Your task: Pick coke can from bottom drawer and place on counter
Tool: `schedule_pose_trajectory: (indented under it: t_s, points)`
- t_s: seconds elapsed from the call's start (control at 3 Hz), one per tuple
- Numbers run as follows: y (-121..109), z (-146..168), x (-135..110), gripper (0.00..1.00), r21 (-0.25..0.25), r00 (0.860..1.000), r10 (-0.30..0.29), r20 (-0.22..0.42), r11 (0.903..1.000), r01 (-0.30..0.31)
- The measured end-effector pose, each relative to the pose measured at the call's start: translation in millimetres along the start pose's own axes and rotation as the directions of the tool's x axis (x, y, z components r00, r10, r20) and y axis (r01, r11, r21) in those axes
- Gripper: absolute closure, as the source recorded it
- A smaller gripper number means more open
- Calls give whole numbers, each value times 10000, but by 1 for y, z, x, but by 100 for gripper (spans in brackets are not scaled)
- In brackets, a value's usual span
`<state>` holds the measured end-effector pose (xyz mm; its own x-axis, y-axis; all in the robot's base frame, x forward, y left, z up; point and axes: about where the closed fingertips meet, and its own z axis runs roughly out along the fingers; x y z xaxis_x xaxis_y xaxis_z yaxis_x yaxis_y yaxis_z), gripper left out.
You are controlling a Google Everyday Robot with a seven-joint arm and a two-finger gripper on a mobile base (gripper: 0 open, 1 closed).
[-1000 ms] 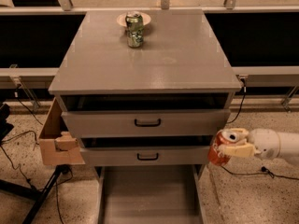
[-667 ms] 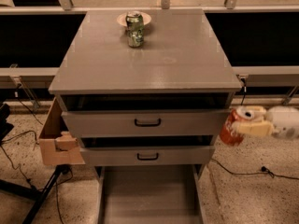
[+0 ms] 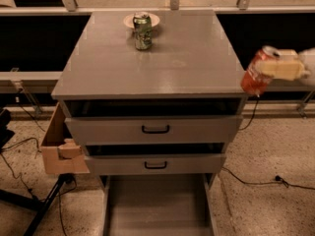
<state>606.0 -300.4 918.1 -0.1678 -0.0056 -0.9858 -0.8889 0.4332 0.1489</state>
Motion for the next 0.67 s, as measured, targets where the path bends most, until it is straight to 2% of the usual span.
schedule_pose_trajectory:
  t_s: [0.33, 0.67]
  points:
    - [-28, 17, -47, 100, 677, 9993, -271, 252, 9974, 253]
    - [-56, 49, -64, 100, 1130, 9980, -571, 269, 9921, 538]
